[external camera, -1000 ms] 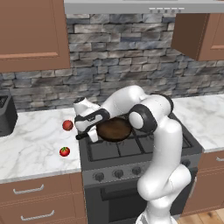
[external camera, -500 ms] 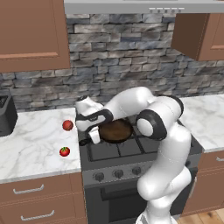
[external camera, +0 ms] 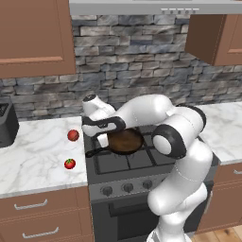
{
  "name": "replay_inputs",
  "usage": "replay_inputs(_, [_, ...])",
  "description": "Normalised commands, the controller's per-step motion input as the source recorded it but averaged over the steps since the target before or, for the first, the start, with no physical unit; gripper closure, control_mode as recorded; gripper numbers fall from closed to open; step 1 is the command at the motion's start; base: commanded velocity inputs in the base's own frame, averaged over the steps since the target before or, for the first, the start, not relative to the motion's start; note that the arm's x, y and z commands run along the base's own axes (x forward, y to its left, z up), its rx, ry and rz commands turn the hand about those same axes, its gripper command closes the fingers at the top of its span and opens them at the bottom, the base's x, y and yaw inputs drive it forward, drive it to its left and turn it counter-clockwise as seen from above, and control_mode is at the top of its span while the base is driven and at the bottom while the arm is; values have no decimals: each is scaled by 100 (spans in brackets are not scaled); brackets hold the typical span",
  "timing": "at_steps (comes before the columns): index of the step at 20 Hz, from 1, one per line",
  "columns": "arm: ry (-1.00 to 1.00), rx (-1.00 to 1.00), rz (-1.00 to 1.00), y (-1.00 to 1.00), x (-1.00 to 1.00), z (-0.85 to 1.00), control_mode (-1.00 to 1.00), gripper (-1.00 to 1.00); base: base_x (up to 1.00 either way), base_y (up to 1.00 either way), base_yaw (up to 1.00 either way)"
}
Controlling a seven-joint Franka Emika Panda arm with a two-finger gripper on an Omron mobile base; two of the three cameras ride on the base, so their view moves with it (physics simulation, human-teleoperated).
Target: Place the pan on the front left burner on the stove. Then place the tomato and the onion in the pan and turn on the front left burner.
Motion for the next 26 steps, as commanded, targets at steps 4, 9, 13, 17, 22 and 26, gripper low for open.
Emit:
replay_inputs(4, [-13,0,2,21,1,36,-100,-100,0,0,0])
replay_inputs(9, [-8,0,14,28,0,28,-100,-100,0,0,0])
replay_inputs(13, [-4,0,23,14,1,36,-100,-100,0,0,0])
replay_inputs(17, [0,0,27,8,7,29,-100,-100,0,0,0])
replay_inputs(22, [0,0,30,7,1,13,-100,-100,0,0,0])
replay_inputs(26, [0,0,31,7,8,1,-100,-100,0,0,0])
